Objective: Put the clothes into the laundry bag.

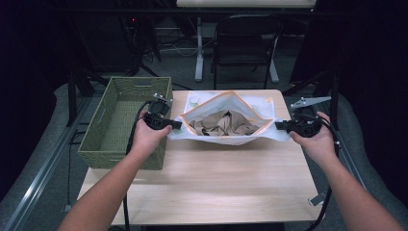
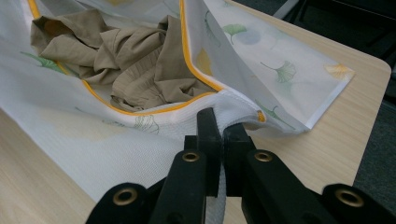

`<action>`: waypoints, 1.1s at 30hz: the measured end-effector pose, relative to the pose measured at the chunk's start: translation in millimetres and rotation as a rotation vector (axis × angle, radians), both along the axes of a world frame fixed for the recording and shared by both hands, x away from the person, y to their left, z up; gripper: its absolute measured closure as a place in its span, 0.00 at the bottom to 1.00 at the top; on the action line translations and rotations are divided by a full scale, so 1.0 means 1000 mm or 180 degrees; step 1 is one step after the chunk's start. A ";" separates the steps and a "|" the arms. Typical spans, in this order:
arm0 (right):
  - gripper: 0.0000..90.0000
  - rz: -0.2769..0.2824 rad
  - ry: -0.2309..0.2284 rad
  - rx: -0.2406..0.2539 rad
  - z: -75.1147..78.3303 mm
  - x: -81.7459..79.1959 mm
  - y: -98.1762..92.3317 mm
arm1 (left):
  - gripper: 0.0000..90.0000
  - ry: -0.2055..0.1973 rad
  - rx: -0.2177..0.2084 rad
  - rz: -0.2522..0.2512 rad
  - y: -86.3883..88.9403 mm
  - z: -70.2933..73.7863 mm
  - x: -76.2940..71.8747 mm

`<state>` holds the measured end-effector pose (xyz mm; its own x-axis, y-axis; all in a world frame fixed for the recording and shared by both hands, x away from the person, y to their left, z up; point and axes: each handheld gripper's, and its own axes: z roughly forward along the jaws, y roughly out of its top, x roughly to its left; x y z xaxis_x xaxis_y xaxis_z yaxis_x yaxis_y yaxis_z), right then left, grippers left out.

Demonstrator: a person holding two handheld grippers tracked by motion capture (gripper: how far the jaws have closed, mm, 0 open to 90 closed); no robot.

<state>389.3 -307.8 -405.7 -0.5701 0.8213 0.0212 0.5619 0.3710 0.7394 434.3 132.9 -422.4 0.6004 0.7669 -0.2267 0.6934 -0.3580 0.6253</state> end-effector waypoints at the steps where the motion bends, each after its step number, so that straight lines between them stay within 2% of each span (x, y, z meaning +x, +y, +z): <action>1: 0.99 -0.0014 0.0003 -0.0018 0.000 0.000 -0.001 | 0.98 -0.0003 -0.0017 0.0023 0.001 0.000 0.000; 11: 0.99 -0.0061 0.0002 0.0083 0.001 0.003 -0.010 | 0.98 -0.0063 -0.0078 0.0098 0.006 0.008 0.006; 16: 0.99 -0.0089 -0.0028 0.0140 0.004 0.006 -0.012 | 0.98 -0.0083 -0.0199 0.0145 0.009 0.013 0.010; 22: 0.99 -0.0096 -0.0032 0.0177 0.007 0.007 -0.014 | 0.98 -0.0093 -0.0190 0.0140 0.010 0.016 0.010; 33: 0.99 -0.0074 -0.0087 0.0154 0.015 0.009 -0.012 | 0.98 -0.0148 -0.0178 0.0166 0.012 0.025 0.012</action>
<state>398.0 -319.6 -390.5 -0.5518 0.8327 0.0458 0.5492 0.3215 0.7714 446.1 144.7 -397.5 0.5708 0.7843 -0.2429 0.6799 -0.2857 0.6754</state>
